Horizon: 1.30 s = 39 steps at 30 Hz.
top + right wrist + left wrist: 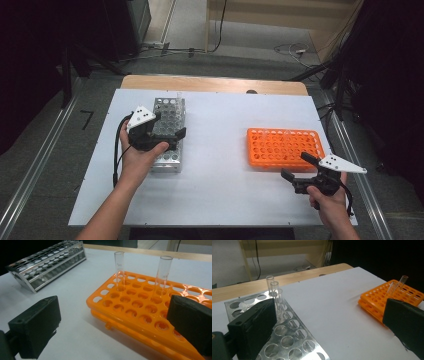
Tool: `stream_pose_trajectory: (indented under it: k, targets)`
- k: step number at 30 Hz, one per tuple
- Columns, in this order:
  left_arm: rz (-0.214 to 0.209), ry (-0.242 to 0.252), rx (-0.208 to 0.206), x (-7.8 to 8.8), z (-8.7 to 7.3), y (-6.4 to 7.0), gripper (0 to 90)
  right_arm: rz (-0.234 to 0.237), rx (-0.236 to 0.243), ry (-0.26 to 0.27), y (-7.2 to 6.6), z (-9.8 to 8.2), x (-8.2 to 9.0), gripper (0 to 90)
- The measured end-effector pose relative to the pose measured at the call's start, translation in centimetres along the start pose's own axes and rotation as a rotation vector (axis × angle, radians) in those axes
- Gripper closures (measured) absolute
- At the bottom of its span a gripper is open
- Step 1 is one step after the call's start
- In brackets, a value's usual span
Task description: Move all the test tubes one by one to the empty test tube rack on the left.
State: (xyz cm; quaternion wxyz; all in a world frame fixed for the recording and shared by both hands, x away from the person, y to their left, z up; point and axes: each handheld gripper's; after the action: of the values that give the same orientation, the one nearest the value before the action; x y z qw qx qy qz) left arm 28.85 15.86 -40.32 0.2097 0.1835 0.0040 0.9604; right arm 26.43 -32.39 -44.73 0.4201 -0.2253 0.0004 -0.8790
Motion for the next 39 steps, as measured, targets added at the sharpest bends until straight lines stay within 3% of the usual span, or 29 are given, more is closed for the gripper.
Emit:
stream_pose_trajectory:
  k: [9, 16, 25, 28, 33, 36, 39]
  targets:
    - [-0.008, 0.014, -0.012, 2.4, -1.6, 1.1, 0.0, -0.036, 0.0, -0.009, 0.6, 0.9, -0.5, 0.0]
    - [-0.025, 0.035, 0.019, 4.1, -2.9, 1.7, 0.0, -0.059, 0.007, -0.018, 1.4, 2.1, -1.3, 0.0]
    - [-0.013, 0.035, 0.014, 5.3, -4.7, 2.1, 0.0, -0.107, 0.0, -0.061, 3.7, 2.4, -3.6, 0.0]
    - [-0.009, 0.029, 0.019, 5.3, -5.0, 2.0, 0.0, -0.12, -0.034, -0.083, 4.9, 2.1, -4.5, 0.2]
    - [-0.014, 0.017, 0.024, 5.1, -5.5, 2.1, 0.0, -0.129, -0.062, -0.106, 5.9, 2.0, -6.0, 10.1]
    - [-0.019, 0.01, 0.022, 4.9, -5.7, 2.3, 0.0, -0.147, -0.084, -0.108, 6.1, 1.8, -6.6, 35.5]
    - [-0.021, 0.006, 0.018, 4.8, -5.8, 2.4, 0.0, -0.155, -0.095, -0.109, 6.1, 1.7, -6.8, 45.2]
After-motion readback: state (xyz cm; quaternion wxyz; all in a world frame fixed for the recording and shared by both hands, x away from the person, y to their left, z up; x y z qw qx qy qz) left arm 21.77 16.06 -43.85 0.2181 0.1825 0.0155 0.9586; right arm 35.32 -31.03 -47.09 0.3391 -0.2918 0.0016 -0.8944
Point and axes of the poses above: each handheld gripper's, and its own axes: x roughly backward along the jaws, z roughly out of its top, y roughly to its right, and after that the axes turned 9 degrees about z, right-handed
